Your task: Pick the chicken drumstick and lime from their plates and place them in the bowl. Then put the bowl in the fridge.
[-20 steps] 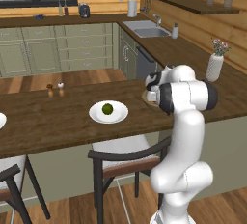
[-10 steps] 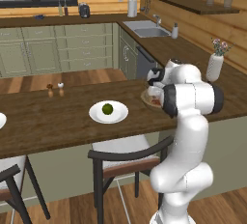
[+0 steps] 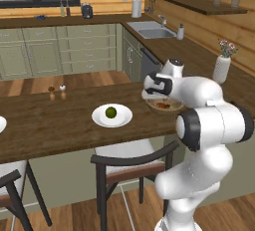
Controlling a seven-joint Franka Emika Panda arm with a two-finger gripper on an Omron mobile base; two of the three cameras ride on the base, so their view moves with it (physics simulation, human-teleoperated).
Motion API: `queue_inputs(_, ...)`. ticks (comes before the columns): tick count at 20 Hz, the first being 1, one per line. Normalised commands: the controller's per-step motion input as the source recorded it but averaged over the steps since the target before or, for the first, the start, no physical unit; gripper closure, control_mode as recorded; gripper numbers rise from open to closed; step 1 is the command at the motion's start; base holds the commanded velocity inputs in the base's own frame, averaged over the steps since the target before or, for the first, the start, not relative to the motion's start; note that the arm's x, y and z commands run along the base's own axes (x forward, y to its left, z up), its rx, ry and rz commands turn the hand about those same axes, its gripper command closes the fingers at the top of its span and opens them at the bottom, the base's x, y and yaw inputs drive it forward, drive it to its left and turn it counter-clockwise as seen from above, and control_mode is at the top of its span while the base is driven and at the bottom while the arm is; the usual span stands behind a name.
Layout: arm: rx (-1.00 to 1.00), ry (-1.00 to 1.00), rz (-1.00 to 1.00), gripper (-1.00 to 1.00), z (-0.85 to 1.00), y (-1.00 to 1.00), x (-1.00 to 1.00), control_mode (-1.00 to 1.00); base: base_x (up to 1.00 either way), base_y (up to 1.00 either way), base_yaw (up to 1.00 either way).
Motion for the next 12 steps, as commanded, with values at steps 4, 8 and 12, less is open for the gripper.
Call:
queue_inputs(4, 0.00, 0.05, 0.03, -1.00, 0.28, 0.93, -0.41, -1.00, 0.00, 0.00, 0.00)
queue_inputs(8, -0.03, 0.19, 0.13, -1.00, 0.01, 0.94, 0.00, -1.00, 0.00, 0.00, 0.00)
queue_inputs(12, -0.08, 0.23, 0.12, -1.00, 0.02, 0.74, 0.09, -1.00, 0.00, 0.00, 0.00)
